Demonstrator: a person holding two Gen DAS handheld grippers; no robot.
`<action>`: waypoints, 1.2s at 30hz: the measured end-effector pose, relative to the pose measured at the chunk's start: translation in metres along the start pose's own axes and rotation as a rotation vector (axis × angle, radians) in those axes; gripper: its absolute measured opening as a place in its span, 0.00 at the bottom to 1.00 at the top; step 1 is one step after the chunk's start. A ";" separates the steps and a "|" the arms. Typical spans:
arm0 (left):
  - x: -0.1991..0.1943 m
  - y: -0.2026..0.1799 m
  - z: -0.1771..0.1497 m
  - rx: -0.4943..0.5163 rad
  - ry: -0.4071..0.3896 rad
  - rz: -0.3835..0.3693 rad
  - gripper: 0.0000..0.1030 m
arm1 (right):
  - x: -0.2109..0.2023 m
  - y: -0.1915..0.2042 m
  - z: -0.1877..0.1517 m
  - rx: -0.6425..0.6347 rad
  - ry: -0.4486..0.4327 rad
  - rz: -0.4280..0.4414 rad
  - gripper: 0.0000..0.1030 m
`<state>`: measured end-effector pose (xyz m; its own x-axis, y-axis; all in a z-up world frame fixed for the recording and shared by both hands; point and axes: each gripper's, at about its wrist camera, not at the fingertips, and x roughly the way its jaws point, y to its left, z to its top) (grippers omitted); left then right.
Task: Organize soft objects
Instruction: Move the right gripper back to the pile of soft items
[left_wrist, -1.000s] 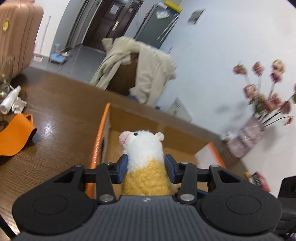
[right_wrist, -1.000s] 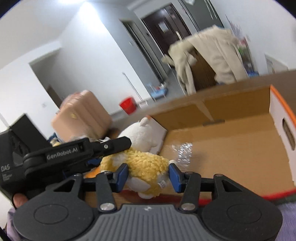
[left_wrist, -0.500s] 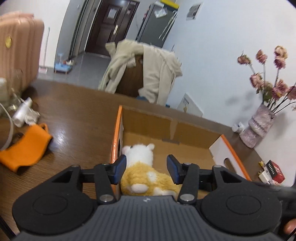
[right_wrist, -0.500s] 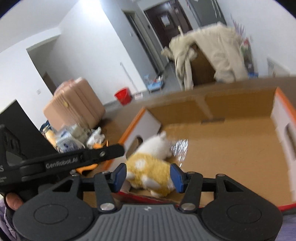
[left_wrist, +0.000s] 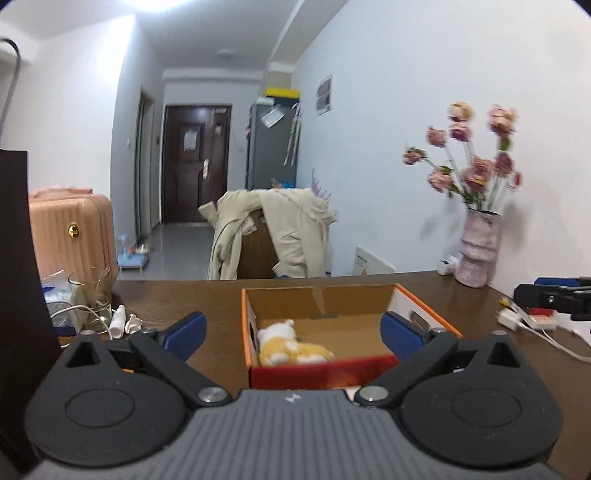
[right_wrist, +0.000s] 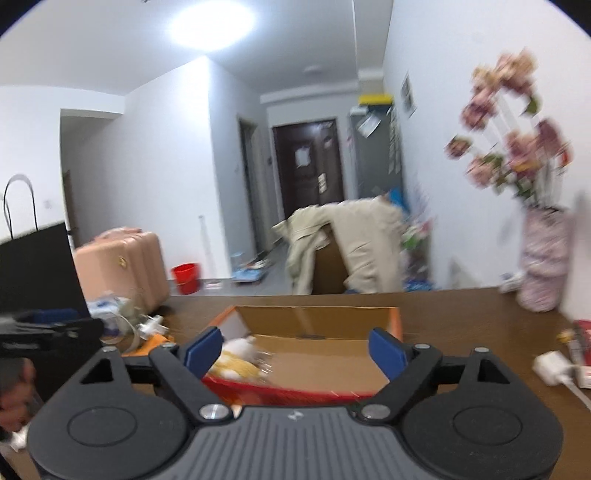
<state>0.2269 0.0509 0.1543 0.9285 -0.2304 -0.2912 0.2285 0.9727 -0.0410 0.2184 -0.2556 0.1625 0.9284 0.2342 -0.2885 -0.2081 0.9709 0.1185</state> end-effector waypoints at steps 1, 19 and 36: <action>-0.010 -0.006 -0.009 0.004 -0.004 0.002 1.00 | -0.009 0.002 -0.009 -0.016 -0.007 -0.007 0.84; -0.103 -0.035 -0.133 -0.041 0.080 -0.030 1.00 | -0.103 0.058 -0.141 -0.097 0.051 0.049 0.87; 0.010 -0.075 -0.070 -0.069 0.156 -0.256 0.69 | -0.039 -0.027 -0.118 0.103 0.075 -0.049 0.86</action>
<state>0.1985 -0.0227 0.0872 0.7855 -0.4667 -0.4063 0.4240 0.8842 -0.1959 0.1515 -0.2855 0.0579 0.9104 0.1933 -0.3659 -0.1267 0.9719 0.1981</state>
